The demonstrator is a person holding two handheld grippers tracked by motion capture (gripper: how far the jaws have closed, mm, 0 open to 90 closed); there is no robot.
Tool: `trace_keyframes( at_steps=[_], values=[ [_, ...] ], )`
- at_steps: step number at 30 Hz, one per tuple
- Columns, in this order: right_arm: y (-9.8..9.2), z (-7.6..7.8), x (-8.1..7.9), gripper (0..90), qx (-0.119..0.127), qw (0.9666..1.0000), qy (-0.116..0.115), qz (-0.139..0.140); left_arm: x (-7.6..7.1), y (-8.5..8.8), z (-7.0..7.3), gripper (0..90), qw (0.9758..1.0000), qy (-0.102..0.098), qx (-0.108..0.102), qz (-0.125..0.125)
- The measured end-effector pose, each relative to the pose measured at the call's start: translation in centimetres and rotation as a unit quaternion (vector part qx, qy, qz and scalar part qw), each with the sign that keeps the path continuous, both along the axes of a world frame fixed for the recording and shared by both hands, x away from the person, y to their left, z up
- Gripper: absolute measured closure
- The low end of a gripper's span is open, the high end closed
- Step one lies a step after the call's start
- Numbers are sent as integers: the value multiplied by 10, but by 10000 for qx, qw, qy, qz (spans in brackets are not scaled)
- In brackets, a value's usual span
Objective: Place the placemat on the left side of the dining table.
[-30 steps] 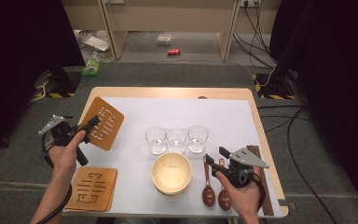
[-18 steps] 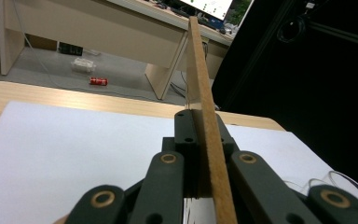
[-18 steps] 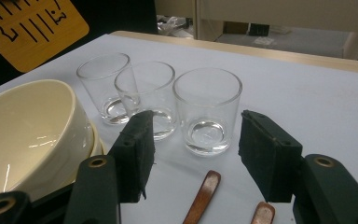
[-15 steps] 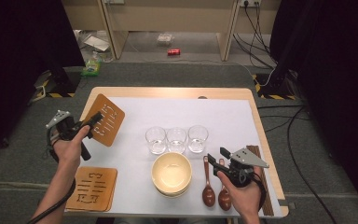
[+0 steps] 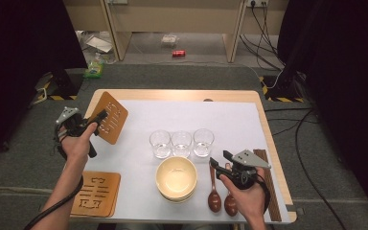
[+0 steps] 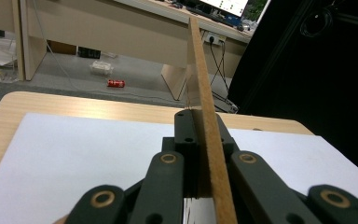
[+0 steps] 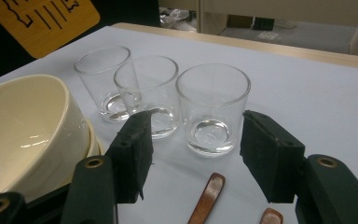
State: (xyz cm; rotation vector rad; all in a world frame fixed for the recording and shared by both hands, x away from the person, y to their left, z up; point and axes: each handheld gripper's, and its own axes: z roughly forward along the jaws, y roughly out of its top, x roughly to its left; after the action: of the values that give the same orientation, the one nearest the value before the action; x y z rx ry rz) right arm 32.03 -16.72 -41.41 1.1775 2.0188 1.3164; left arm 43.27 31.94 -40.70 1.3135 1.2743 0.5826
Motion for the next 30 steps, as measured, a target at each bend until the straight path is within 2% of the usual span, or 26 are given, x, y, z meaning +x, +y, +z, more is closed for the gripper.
trace_keyframes(
  at_steps=[14, 30],
  values=[
    [-4, -2, -1, 437, -97, 9999, 69, 37, 20, -13, -10, 860, 9998, 192, 74, -15],
    [-5, -3, -3, 437, -89, 9999, 112, 20, 37, -30, -20, 860, 9992, 391, -17, -77]
  ],
)
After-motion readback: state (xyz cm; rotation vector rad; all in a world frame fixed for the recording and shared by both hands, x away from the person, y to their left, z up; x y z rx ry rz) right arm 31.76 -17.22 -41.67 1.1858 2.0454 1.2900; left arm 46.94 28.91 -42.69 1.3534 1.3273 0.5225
